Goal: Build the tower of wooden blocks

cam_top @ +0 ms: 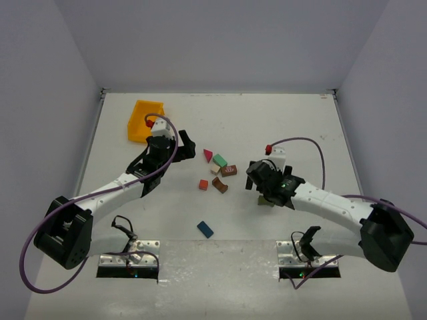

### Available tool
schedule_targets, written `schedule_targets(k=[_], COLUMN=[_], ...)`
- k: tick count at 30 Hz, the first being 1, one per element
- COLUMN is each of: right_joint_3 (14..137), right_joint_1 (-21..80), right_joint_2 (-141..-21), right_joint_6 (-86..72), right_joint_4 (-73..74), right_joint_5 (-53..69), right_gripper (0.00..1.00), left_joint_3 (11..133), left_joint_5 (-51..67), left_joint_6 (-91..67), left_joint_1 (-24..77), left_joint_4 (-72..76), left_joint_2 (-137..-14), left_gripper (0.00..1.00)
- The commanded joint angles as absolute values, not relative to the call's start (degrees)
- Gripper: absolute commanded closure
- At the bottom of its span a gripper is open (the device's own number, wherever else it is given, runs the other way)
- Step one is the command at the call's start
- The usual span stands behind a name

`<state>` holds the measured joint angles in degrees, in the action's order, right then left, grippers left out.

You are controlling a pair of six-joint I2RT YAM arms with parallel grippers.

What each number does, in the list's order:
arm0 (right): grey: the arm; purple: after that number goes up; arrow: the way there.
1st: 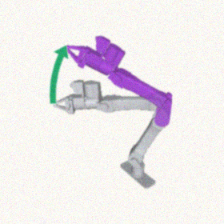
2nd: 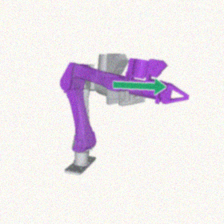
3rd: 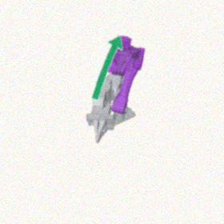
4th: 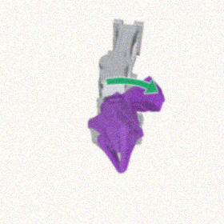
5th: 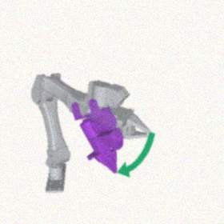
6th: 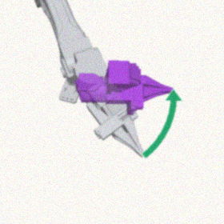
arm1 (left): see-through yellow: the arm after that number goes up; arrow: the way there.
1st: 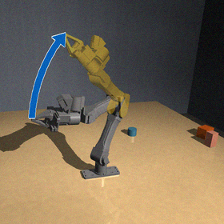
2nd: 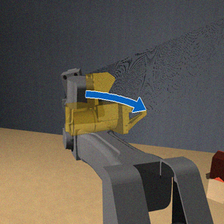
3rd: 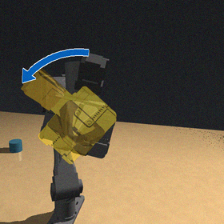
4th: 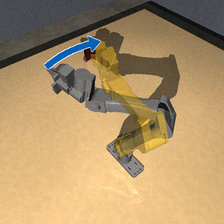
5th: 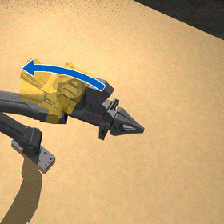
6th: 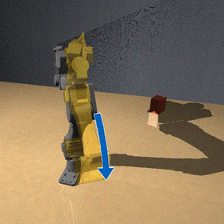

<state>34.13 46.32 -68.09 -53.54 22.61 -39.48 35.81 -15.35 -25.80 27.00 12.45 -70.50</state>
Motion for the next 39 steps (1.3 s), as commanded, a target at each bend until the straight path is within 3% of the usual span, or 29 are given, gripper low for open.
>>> schedule_targets(k=[1, 7, 17, 22, 26, 27, 29, 39], right_joint_3=[39.6, 42.9, 46.8, 46.2, 45.9, 46.0, 46.0, 43.9], right_joint_1=[43.7, 43.8, 44.4, 45.8, 46.0, 46.0, 46.0, 46.1], right_joint_2=[-74.4, -82.2, -93.0, -94.0, -95.2, -95.2, -95.4, -90.6], right_joint_6=[-33.7, -17.1, -13.7, -13.0, -13.6, -13.8, -14.2, -15.3], right_joint_4=[12.4, 4.4, 0.3, -3.0, -3.5, -3.5, -3.1, -2.9], right_joint_5=[-21.8, -1.4, 2.4, 1.3, 0.4, 0.4, 0.2, 0.3], right_gripper=[0.01, 0.01, 0.02, 0.18, 0.44, 0.44, 0.57, 0.75], left_joint_3=[36.7, 36.7, 37.2, 37.3, 37.4, 37.4, 37.6, 36.6], left_joint_5=[-15.1, -15.4, -14.3, -14.3, -14.1, -14.1, -14.0, -6.3], left_joint_6=[-25.8, -25.8, -25.9, -26.0, -26.1, -26.1, -26.3, -23.1], left_joint_1=[26.7, 26.7, 26.7, 26.7, 26.7, 26.7, 26.7, 26.8], left_joint_4=[14.1, 14.1, 14.0, 13.7, 13.3, 13.1, 12.8, 15.4], left_joint_2=[-69.5, -69.8, -71.0, -71.1, -71.0, -71.0, -70.9, -70.7], left_gripper=[0.0, 0.0, 0.0, 0.0, 0.0, 0.0, 0.0, 0.0])
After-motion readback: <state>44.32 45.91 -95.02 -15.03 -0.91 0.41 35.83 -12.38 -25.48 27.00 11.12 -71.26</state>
